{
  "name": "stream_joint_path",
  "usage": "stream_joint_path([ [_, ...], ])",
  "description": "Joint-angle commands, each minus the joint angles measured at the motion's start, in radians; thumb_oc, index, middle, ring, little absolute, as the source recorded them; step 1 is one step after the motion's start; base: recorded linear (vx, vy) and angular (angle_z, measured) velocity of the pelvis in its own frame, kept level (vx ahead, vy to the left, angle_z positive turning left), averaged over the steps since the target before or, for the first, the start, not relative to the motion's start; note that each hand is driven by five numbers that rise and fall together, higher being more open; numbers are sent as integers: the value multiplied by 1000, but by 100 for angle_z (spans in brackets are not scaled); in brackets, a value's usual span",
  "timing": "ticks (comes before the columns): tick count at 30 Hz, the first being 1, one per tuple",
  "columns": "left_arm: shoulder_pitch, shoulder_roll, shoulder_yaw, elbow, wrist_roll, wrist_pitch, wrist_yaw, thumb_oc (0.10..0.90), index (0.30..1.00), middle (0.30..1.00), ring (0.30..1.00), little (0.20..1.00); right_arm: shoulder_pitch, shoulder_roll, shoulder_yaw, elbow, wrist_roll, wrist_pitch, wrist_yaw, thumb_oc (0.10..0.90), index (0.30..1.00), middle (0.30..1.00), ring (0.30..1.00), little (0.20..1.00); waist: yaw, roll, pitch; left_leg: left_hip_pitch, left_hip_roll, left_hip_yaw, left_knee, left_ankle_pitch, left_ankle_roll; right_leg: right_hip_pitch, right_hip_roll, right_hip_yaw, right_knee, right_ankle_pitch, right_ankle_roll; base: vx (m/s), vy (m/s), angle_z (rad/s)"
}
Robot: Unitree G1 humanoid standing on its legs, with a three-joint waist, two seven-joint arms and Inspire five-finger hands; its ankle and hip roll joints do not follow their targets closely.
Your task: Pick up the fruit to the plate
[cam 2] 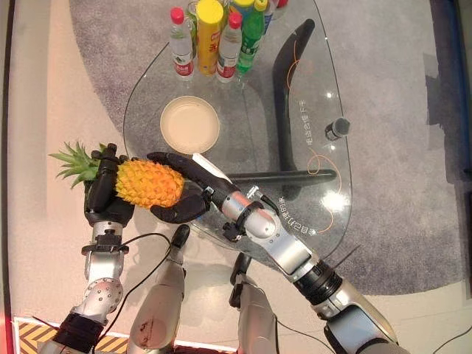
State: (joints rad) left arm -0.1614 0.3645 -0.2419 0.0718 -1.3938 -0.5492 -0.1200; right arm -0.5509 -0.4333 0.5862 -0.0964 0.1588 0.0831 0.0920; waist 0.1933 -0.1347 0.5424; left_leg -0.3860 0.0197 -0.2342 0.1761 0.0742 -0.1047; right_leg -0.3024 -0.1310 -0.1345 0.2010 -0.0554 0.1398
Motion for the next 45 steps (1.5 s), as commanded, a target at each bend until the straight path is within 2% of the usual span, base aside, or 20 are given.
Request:
stream_joint_path([
  [1,-134,12,144,-278,138,-146,-99,100,300,300,300,200,17,-49,-49,-100,-36,-28,-43,800,900,900,900,900,-24,-41,-22,42,-114,44,45,-153,101,28,111,14,-57,65,-35,-25,42,-2],
  [12,-102,30,189,-267,212,-190,-83,100,300,300,300,200,162,-123,-194,-151,-69,-52,-104,800,900,900,900,900,-64,-46,-22,33,-103,77,46,-155,105,8,113,29,-48,65,-29,-18,23,-7],
  [15,-96,37,201,-263,289,-210,-52,100,300,300,300,200,197,-132,-229,-158,-73,-65,-109,800,900,900,900,900,-75,-46,-22,31,-101,86,46,-155,106,4,114,35,-46,66,-27,-7,10,-2],
  [20,-112,79,222,-231,585,-264,109,100,300,300,300,200,234,-161,-269,-164,-60,-55,-81,800,900,900,900,900,-94,-38,-22,27,-97,103,49,-153,104,-7,112,45,-39,64,-26,-12,44,-3],
  [24,-135,107,236,-205,685,-272,178,100,300,300,300,200,235,-175,-273,-156,-47,-50,-65,800,900,900,900,900,-101,-34,-22,23,-95,110,51,-150,103,-16,109,49,-33,63,-26,-8,47,-11],
  [27,-165,141,248,-166,753,-302,259,100,300,300,300,200,227,-188,-268,-140,-32,-52,-41,800,900,900,900,900,-110,-26,-22,6,-95,118,62,-148,100,-34,107,54,-22,61,-27,-16,71,-10],
  [40,-358,200,201,-6,1150,-307,677,100,300,300,300,200,95,-176,-143,-73,35,52,31,800,900,900,900,900,-142,-5,-22,-109,-100,142,97,-128,92,-168,101,69,32,61,-28,-20,84,-5],
  [45,-444,209,176,87,1239,-315,820,100,300,300,300,200,50,-175,-95,-38,77,76,71,800,900,900,900,900,-157,-3,-22,-167,-101,162,117,-122,92,-236,100,80,56,67,-25,-15,115,-4],
])
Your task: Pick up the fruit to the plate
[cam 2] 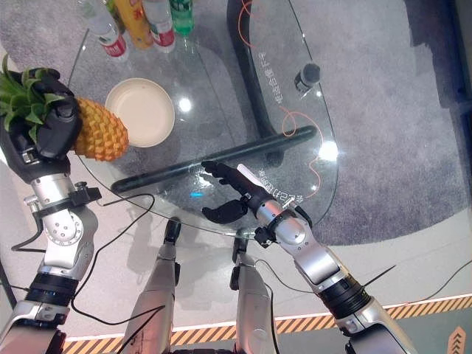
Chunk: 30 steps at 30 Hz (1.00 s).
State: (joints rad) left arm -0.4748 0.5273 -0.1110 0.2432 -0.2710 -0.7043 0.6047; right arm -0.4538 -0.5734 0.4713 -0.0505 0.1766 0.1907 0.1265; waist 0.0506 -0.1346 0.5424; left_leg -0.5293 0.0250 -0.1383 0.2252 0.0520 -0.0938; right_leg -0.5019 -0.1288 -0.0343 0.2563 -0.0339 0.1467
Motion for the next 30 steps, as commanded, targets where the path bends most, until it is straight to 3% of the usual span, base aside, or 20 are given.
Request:
stream_joint_path([
  [1,-150,46,43,-62,132,-169,111,100,300,300,300,200,-54,-32,33,-72,63,-30,43,800,900,900,900,900,-18,-2,-22,-39,-106,71,75,-101,81,-52,97,-19,6,46,-31,-6,112,-11],
  [13,-311,27,1,126,280,-215,312,100,300,300,300,200,-149,-12,104,23,79,26,83,800,900,900,900,900,-50,42,-22,-190,-115,113,158,-120,78,-232,105,1,85,44,-36,0,138,-7],
  [30,-506,99,-54,297,379,-209,476,100,300,300,300,200,-249,-30,135,82,92,63,118,800,900,900,900,900,-80,56,-22,-307,-117,135,213,-131,80,-372,124,16,143,52,-44,1,68,-3],
])
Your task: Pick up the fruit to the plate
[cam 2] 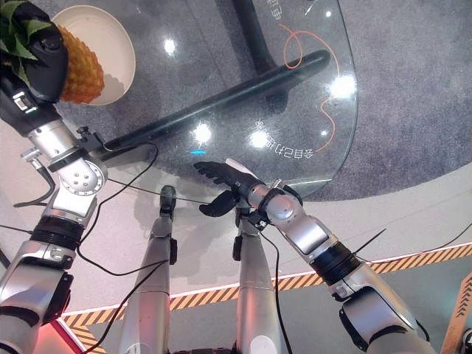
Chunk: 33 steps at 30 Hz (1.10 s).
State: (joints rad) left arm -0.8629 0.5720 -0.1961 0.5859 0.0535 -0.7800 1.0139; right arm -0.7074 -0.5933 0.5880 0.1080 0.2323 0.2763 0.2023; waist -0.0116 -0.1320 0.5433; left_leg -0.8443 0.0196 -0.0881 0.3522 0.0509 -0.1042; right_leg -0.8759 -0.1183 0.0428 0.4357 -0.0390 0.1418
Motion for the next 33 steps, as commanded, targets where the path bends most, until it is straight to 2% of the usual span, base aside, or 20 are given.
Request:
stream_joint_path([
  [1,-128,59,26,-35,64,-131,79,100,300,300,300,200,5,-9,19,-74,33,-25,47,800,900,900,900,900,-21,55,-23,3,-112,86,88,-131,91,-7,115,-58,-34,60,-39,6,39,-1],
  [10,-201,99,-11,28,106,-111,143,100,300,300,300,200,-7,-21,17,-68,27,-27,57,800,900,900,900,900,-36,61,-23,-17,-116,97,100,-137,93,-35,116,-48,-32,70,-40,5,48,-4],
  [13,-240,113,-34,59,119,-76,148,100,300,300,300,200,-17,-31,9,-69,28,-18,71,800,900,900,900,900,-43,64,-23,-28,-119,101,107,-138,93,-48,113,-46,-33,77,-40,8,70,-1],
  [26,-300,135,-69,160,118,-75,239,100,300,300,300,200,-46,-39,32,-70,35,3,75,800,900,900,900,900,-61,72,-23,-82,-120,117,133,-143,93,-111,112,-28,-31,103,-36,7,63,-1],
  [33,-345,147,-94,224,23,-56,213,100,300,300,300,200,-65,-46,39,-48,45,-5,74,800,900,900,900,900,-66,73,-23,-106,-119,123,138,-139,89,-134,106,-29,-35,117,-33,-8,32,-3],
])
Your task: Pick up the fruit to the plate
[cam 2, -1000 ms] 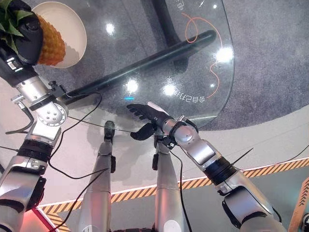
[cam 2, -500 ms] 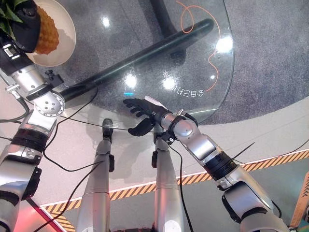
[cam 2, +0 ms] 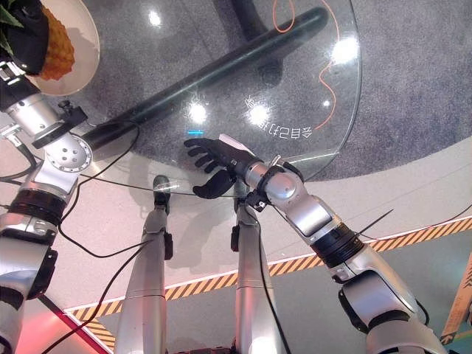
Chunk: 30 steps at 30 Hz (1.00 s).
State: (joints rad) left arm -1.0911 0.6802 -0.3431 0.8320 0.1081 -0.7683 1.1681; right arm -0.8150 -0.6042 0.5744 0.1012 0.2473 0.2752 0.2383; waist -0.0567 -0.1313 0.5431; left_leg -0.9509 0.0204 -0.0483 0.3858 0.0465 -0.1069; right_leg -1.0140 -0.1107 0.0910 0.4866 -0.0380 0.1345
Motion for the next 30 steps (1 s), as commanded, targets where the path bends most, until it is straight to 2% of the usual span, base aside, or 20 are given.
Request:
stream_joint_path([
  [1,-117,38,54,-18,-40,-68,60,100,300,300,300,200,42,-35,54,-42,30,-4,36,800,900,900,900,900,-22,72,-23,-2,-121,82,104,-134,92,2,99,-77,-86,116,-26,0,0,0],
  [9,-105,41,75,50,-144,-79,24,100,300,300,300,200,28,-44,70,-38,39,-9,16,800,900,900,900,900,-25,64,-23,-35,-120,79,107,-125,86,-26,106,-80,-83,122,-31,0,0,0],
  [25,-99,38,81,102,-210,-68,-40,100,300,300,300,200,20,-54,86,-44,62,-32,0,800,900,900,900,900,-25,52,-23,-63,-118,69,125,-123,77,-44,109,-87,-68,119,-36,1,-5,0],
  [26,-95,37,82,100,-198,-67,-35,221,404,404,404,321,21,-52,86,-45,62,-33,0,800,900,900,900,900,-24,52,-23,-62,-119,68,126,-124,78,-44,110,-87,-67,118,-36,18,-32,1],
  [27,-90,34,85,97,-186,-68,-25,309,479,479,479,409,20,-52,86,-47,62,-32,-1,800,900,900,900,900,-24,52,-23,-60,-118,68,126,-124,78,-43,111,-86,-65,117,-36,0,0,0],
  [28,-86,34,88,98,-174,-76,-17,328,495,495,495,428,18,-52,88,-48,63,-32,-5,800,900,900,900,900,-24,53,-23,-58,-117,69,126,-125,79,-41,111,-86,-64,116,-36,0,0,0],
  [30,-91,40,85,101,-158,-82,-4,160,352,352,352,260,13,-57,91,-45,68,-32,-7,800,900,900,900,900,-23,54,-23,-52,-117,69,122,-122,79,-35,112,-87,-66,115,-38,0,0,0],
])
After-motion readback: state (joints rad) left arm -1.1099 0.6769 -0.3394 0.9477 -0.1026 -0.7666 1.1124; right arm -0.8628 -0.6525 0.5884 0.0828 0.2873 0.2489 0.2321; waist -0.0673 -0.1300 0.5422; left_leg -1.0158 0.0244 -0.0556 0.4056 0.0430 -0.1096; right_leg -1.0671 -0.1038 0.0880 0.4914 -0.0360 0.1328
